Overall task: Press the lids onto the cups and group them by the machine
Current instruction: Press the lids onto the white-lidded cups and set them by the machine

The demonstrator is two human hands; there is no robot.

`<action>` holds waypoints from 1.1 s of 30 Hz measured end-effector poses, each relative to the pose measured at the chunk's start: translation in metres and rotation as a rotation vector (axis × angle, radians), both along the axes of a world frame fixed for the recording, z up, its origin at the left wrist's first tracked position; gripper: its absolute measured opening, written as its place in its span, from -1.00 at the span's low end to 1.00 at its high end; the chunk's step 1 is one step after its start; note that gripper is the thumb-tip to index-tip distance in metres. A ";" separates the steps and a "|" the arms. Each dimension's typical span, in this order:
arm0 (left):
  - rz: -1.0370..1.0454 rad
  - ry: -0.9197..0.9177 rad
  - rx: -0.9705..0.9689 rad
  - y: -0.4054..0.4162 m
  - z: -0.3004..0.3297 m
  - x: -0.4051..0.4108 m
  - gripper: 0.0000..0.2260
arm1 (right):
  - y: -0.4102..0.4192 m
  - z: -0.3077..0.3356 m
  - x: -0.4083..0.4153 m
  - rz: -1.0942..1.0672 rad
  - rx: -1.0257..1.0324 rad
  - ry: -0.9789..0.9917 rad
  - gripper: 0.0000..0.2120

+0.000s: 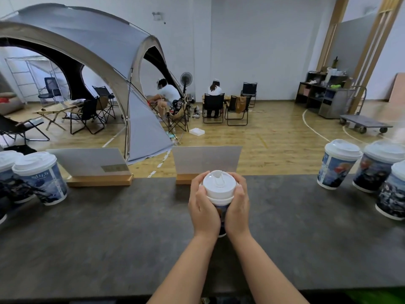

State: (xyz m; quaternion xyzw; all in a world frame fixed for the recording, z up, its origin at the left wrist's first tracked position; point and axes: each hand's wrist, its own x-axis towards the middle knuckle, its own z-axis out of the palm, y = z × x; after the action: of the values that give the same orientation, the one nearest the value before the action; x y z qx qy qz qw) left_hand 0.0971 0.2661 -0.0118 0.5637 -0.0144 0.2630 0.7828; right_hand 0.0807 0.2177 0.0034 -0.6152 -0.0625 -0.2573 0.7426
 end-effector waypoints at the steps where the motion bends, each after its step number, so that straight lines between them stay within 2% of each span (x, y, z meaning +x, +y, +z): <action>1: 0.006 0.000 0.000 -0.001 -0.001 0.000 -0.69 | -0.003 -0.002 0.001 -0.036 -0.018 -0.010 -0.63; 5: 0.024 -0.026 0.051 0.001 -0.001 0.000 -0.70 | -0.019 -0.025 0.020 -0.076 -0.098 -0.008 -0.78; 12: 0.042 -0.028 0.080 0.001 0.001 -0.001 -0.71 | -0.019 -0.029 0.025 -0.017 -0.046 -0.041 -0.77; 16: 0.020 -0.007 0.184 0.007 0.001 -0.002 -0.71 | -0.022 -0.028 0.026 0.019 -0.016 -0.006 -0.73; 18: 0.022 0.019 0.254 0.013 0.003 -0.004 -0.69 | -0.026 -0.026 0.027 0.021 -0.037 0.024 -0.77; 21: 0.126 0.065 0.355 0.019 0.010 -0.009 -0.72 | -0.033 -0.018 0.026 -0.042 -0.082 0.046 -0.81; 23: 0.207 0.115 0.345 0.013 0.015 -0.016 -0.76 | -0.036 -0.012 0.024 -0.125 -0.058 0.038 -0.83; 25: 0.197 0.149 0.286 0.004 0.016 -0.022 -0.78 | -0.036 -0.010 0.021 -0.142 -0.044 0.030 -0.85; 29: 0.068 0.091 0.218 -0.004 0.010 -0.022 -0.63 | -0.032 -0.020 0.016 0.031 -0.030 0.024 -0.78; 33: 0.162 0.090 0.331 0.001 0.012 -0.010 -0.72 | -0.030 -0.021 0.017 0.087 0.044 0.033 -0.78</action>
State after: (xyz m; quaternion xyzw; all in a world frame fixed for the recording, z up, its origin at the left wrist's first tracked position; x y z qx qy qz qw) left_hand 0.0874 0.2666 0.0000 0.6954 0.0230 0.2935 0.6556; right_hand 0.0975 0.1876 -0.0177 -0.5994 -0.0712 -0.2157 0.7675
